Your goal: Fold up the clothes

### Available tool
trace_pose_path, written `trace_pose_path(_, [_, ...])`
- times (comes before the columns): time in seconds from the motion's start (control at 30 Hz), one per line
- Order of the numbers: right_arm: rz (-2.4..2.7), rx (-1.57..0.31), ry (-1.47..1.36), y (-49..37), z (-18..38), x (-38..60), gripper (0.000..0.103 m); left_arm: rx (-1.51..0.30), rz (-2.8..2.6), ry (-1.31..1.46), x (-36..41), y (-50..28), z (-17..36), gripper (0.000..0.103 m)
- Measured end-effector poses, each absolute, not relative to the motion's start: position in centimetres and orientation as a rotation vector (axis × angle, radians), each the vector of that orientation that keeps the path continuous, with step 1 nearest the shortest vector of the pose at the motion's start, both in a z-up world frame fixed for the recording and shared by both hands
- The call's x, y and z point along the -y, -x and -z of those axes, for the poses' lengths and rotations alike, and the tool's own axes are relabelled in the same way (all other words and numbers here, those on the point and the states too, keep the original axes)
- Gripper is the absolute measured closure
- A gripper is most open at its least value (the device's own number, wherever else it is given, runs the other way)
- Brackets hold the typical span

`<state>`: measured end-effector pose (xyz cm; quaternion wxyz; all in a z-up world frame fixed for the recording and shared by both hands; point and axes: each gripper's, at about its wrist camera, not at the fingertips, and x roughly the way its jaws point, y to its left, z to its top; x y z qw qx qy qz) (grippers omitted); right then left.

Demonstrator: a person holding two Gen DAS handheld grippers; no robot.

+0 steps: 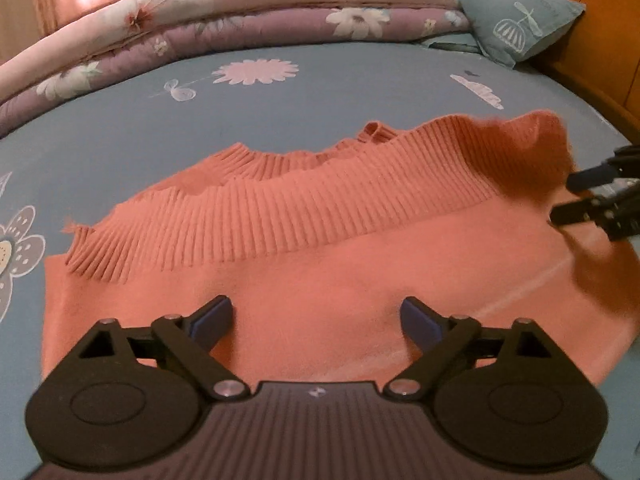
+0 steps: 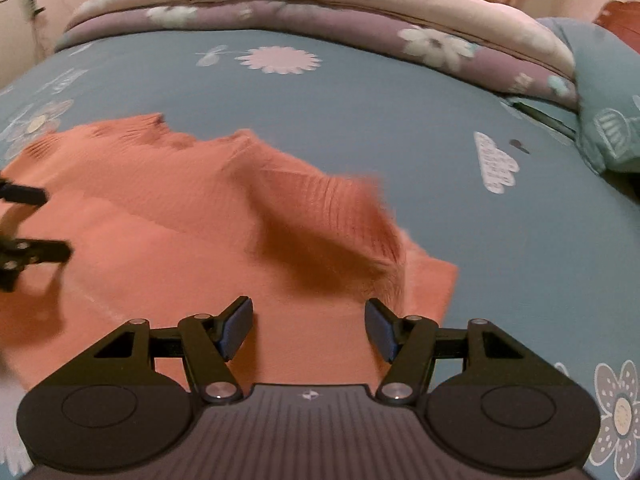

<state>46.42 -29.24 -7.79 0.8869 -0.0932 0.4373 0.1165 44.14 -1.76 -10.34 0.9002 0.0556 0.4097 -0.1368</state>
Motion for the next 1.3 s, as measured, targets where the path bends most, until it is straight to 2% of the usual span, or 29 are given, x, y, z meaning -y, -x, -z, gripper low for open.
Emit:
trace_pose_path(0.13, [-0.207,-0.867,0.138,-46.9,7.4,29.9,0.034,-0.804,0.303,-0.101,1.6,-43.8,11.2,0.003])
trace_pose_path(0.33, [-0.191,-0.803,0.040,-47.7,6.9,30.5,0.034,-0.781,0.272,-0.134,1.0,-43.2,9.9,0.003])
trace_pose_path(0.43, [-0.250,-0.849,0.058,-48.9,7.5,28.3,0.035,-0.762,0.221,-0.141,-0.3,-43.1,9.1,0.003])
trace_pose_path(0.57, [-0.216,-0.927,0.095,-50.0,9.1,28.5,0.034,-0.821,0.153,-0.084,-3.2,-44.2,9.9,0.003])
trace_pose_path(0.73, [-0.182,-0.875,-0.065,-47.5,6.0,32.1,0.035,-0.825,0.114,0.023,-6.5,-44.4,9.3,0.003])
trace_pose_path(0.77, [-0.199,-0.878,-0.089,-47.0,5.8,32.4,0.038,-0.814,0.134,0.055,-7.0,-44.2,9.0,0.003])
trace_pose_path(0.87, [-0.245,-0.941,-0.161,-45.8,6.2,32.9,0.066,-0.810,0.144,0.061,-7.0,-44.1,8.9,0.003])
trace_pose_path(0.93, [-0.244,-0.992,-0.176,-44.9,7.4,33.4,0.067,-0.827,0.135,0.039,-6.7,-44.4,9.3,0.003])
trace_pose_path(1.0, [-0.189,-1.014,-0.178,-44.4,8.6,34.6,0.086,-0.846,0.143,0.042,-6.6,-44.8,9.9,0.003])
trace_pose_path(1.1, [-0.184,-1.014,-0.275,-44.1,8.4,36.0,0.086,-0.864,0.144,0.048,-6.8,-45.3,10.6,0.003])
trace_pose_path(1.3, [-0.202,-0.911,-0.018,-45.3,5.4,30.9,0.083,-0.860,0.152,0.065,-7.1,-45.1,10.5,0.003])
